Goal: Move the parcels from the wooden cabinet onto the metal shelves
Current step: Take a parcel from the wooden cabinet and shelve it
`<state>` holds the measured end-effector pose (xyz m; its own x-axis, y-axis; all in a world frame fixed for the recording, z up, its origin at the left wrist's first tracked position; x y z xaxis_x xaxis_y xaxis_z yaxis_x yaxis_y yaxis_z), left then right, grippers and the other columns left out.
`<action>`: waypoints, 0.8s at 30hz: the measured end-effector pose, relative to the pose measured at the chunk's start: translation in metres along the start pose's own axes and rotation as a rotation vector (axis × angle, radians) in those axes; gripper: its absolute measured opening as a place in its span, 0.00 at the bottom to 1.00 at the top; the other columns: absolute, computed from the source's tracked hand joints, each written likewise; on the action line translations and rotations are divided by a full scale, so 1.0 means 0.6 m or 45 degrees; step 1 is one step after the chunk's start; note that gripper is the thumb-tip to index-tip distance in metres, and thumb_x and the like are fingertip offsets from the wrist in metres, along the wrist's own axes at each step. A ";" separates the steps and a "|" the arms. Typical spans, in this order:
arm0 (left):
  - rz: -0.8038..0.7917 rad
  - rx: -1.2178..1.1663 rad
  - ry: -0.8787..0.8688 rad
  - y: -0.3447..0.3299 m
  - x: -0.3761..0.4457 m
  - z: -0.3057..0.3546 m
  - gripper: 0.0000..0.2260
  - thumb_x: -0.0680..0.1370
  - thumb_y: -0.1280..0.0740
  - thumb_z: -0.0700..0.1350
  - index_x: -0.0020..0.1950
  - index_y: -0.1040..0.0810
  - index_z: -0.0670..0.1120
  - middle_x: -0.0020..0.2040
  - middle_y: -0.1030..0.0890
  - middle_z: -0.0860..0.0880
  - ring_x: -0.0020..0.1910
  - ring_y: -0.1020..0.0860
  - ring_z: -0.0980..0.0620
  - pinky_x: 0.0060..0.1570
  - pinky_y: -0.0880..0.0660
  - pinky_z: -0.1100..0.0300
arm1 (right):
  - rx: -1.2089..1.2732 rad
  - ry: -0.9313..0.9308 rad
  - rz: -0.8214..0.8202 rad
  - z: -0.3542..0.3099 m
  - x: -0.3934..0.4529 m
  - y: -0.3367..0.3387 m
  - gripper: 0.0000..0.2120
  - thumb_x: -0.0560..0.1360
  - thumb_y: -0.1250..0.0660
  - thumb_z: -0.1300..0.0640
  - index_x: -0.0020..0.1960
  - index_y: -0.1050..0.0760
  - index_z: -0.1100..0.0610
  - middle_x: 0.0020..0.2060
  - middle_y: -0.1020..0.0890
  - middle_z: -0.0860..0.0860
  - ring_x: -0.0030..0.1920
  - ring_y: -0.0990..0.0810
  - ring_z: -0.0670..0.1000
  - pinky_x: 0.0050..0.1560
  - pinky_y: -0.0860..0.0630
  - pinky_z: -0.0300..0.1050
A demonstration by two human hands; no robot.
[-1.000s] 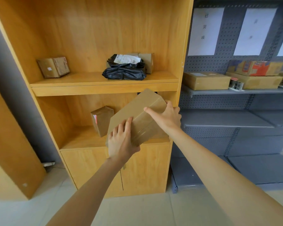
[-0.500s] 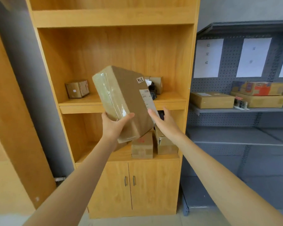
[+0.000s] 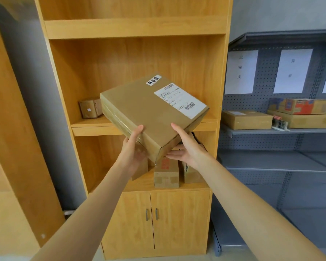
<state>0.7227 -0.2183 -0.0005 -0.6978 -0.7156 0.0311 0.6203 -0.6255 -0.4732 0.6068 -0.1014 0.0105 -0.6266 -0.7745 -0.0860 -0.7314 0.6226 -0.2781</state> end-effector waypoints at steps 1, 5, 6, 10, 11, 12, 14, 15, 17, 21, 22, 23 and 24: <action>-0.037 0.033 0.020 0.000 0.001 0.000 0.36 0.69 0.28 0.59 0.72 0.38 0.50 0.65 0.25 0.45 0.58 0.22 0.45 0.39 0.20 0.51 | 0.015 0.029 0.018 -0.003 0.001 0.004 0.39 0.70 0.27 0.42 0.74 0.44 0.45 0.62 0.28 0.59 0.56 0.21 0.62 0.51 0.19 0.57; -0.067 0.065 0.090 0.024 0.010 0.009 0.54 0.56 0.23 0.67 0.76 0.46 0.58 0.66 0.26 0.42 0.57 0.20 0.41 0.46 0.21 0.41 | -0.066 0.176 0.059 -0.015 0.005 0.028 0.45 0.71 0.27 0.46 0.76 0.52 0.41 0.67 0.29 0.54 0.51 0.19 0.56 0.49 0.19 0.53; -0.051 0.058 0.099 0.031 0.015 0.012 0.60 0.52 0.22 0.68 0.77 0.50 0.60 0.67 0.27 0.42 0.57 0.20 0.41 0.48 0.22 0.39 | -0.101 0.204 0.069 -0.016 0.007 0.034 0.48 0.70 0.26 0.47 0.77 0.57 0.41 0.69 0.30 0.52 0.53 0.20 0.56 0.50 0.19 0.53; -0.061 0.108 0.107 0.025 0.025 0.011 0.65 0.47 0.21 0.67 0.77 0.54 0.62 0.68 0.29 0.41 0.59 0.23 0.39 0.49 0.23 0.36 | -0.068 0.227 0.082 -0.006 0.012 0.038 0.58 0.69 0.24 0.50 0.75 0.70 0.42 0.73 0.36 0.50 0.66 0.27 0.58 0.61 0.25 0.58; -0.055 0.143 0.096 0.020 0.027 0.008 0.64 0.48 0.21 0.67 0.76 0.53 0.62 0.68 0.29 0.42 0.60 0.23 0.38 0.50 0.24 0.36 | -0.031 0.227 0.072 -0.003 0.012 0.034 0.58 0.69 0.24 0.52 0.75 0.71 0.42 0.73 0.35 0.50 0.65 0.27 0.58 0.61 0.25 0.57; -0.044 0.168 0.081 0.014 0.026 0.006 0.62 0.50 0.21 0.66 0.76 0.53 0.62 0.67 0.29 0.44 0.59 0.24 0.39 0.51 0.24 0.35 | 0.000 0.223 0.057 0.001 0.015 0.030 0.59 0.70 0.25 0.53 0.75 0.72 0.42 0.72 0.34 0.50 0.65 0.26 0.58 0.60 0.24 0.55; 0.010 0.157 0.044 0.006 0.028 0.001 0.54 0.58 0.21 0.62 0.75 0.51 0.62 0.64 0.27 0.47 0.57 0.23 0.42 0.53 0.24 0.36 | 0.032 0.211 0.032 0.009 0.020 0.023 0.59 0.70 0.24 0.53 0.74 0.73 0.42 0.71 0.32 0.50 0.63 0.25 0.56 0.54 0.22 0.51; 0.046 0.136 0.018 0.005 0.030 0.000 0.51 0.60 0.21 0.59 0.74 0.48 0.61 0.62 0.26 0.48 0.55 0.22 0.44 0.51 0.23 0.39 | 0.033 0.206 0.016 0.013 0.020 0.018 0.60 0.69 0.24 0.53 0.74 0.73 0.42 0.71 0.32 0.50 0.63 0.25 0.56 0.53 0.22 0.49; 0.087 0.105 -0.037 0.004 0.034 0.003 0.45 0.63 0.21 0.54 0.73 0.44 0.60 0.58 0.23 0.48 0.47 0.21 0.48 0.42 0.20 0.48 | 0.016 0.191 0.006 0.022 0.027 0.016 0.61 0.67 0.23 0.51 0.74 0.72 0.41 0.72 0.33 0.50 0.64 0.25 0.57 0.53 0.22 0.49; 0.063 0.195 -0.119 0.014 0.043 0.024 0.43 0.64 0.23 0.51 0.73 0.42 0.63 0.57 0.22 0.48 0.48 0.21 0.49 0.38 0.23 0.53 | -0.050 0.240 0.145 0.003 0.039 0.038 0.71 0.55 0.19 0.38 0.74 0.73 0.42 0.75 0.39 0.50 0.72 0.34 0.56 0.64 0.29 0.62; 0.059 0.225 -0.119 0.020 0.045 0.033 0.44 0.63 0.23 0.50 0.73 0.43 0.64 0.58 0.23 0.48 0.52 0.22 0.48 0.42 0.23 0.52 | -0.065 0.284 0.247 -0.011 0.038 0.052 0.75 0.49 0.20 0.34 0.75 0.71 0.43 0.76 0.40 0.50 0.74 0.38 0.56 0.68 0.35 0.65; 0.049 0.261 -0.118 0.027 0.048 0.041 0.44 0.63 0.23 0.50 0.73 0.42 0.64 0.59 0.23 0.48 0.54 0.22 0.47 0.45 0.22 0.50 | -0.087 0.340 0.350 -0.027 0.036 0.069 0.75 0.47 0.20 0.32 0.76 0.69 0.44 0.77 0.42 0.50 0.75 0.41 0.56 0.71 0.40 0.65; 0.027 0.306 -0.117 0.033 0.053 0.050 0.45 0.62 0.22 0.50 0.73 0.42 0.64 0.59 0.24 0.48 0.55 0.23 0.47 0.46 0.23 0.49 | -0.109 0.389 0.438 -0.043 0.035 0.087 0.72 0.51 0.21 0.34 0.77 0.68 0.45 0.77 0.45 0.50 0.76 0.44 0.55 0.73 0.44 0.64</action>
<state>0.7238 -0.2626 0.0172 -0.6552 -0.7476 0.1084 0.7094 -0.6582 -0.2519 0.5485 -0.0822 0.0191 -0.8777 -0.4612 0.1301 -0.4789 0.8543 -0.2020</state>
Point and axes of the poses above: each hand's wrist, its own x-axis towards the middle knuckle, its own y-axis out of the back of the hand, z = x × y, the point moved 4 cm from there along x, towards the middle knuckle
